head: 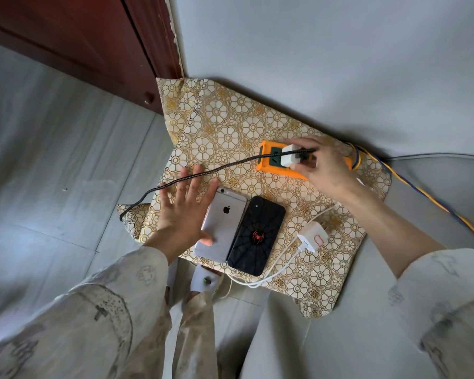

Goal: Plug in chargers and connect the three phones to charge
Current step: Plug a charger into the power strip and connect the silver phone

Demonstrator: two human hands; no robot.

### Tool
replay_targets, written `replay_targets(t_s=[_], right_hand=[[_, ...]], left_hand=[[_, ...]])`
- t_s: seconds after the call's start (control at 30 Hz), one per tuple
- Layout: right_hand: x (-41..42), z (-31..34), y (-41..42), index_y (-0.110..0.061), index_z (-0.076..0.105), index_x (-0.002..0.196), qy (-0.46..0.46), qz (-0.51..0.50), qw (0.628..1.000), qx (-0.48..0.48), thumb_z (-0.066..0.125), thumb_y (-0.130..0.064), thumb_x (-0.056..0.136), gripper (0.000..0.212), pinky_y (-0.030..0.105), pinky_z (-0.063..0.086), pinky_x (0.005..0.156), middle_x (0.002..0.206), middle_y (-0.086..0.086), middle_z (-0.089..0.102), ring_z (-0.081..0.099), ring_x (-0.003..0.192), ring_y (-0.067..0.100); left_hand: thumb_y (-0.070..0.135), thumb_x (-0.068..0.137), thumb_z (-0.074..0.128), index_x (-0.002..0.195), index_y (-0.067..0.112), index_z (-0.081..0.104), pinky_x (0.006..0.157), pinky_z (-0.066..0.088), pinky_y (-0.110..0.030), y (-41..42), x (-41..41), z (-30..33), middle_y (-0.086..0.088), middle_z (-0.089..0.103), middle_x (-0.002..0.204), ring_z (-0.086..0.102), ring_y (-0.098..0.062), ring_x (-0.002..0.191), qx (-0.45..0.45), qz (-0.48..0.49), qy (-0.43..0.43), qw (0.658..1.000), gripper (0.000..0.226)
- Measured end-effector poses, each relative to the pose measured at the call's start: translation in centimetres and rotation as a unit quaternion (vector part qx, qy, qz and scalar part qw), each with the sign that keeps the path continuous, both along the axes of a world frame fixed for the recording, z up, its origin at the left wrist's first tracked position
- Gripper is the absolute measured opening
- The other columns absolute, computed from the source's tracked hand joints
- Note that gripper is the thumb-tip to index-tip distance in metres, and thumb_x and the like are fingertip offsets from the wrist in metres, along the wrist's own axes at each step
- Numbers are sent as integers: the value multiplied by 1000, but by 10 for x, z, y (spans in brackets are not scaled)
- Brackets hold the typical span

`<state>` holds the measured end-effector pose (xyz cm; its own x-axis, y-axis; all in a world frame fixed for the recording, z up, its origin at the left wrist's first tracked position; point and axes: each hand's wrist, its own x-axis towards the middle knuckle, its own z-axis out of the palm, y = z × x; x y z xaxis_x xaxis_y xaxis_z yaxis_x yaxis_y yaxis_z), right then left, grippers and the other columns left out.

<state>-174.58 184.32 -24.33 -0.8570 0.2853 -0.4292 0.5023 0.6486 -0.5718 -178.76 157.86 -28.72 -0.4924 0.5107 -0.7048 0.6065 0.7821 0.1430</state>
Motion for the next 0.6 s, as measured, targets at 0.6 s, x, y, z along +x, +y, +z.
replay_targets(t_s=[0.6], right_hand=[[-10, 6, -6, -3, 54, 125, -18, 131, 984, 121, 70, -18, 79, 51, 38, 47, 96, 119, 16, 62, 60, 106, 28]], left_hand=[[63, 54, 72, 122, 28, -44, 108, -2, -63, 1, 1, -1, -8, -48, 134, -40, -29, 124, -17, 8, 1, 1000, 138]])
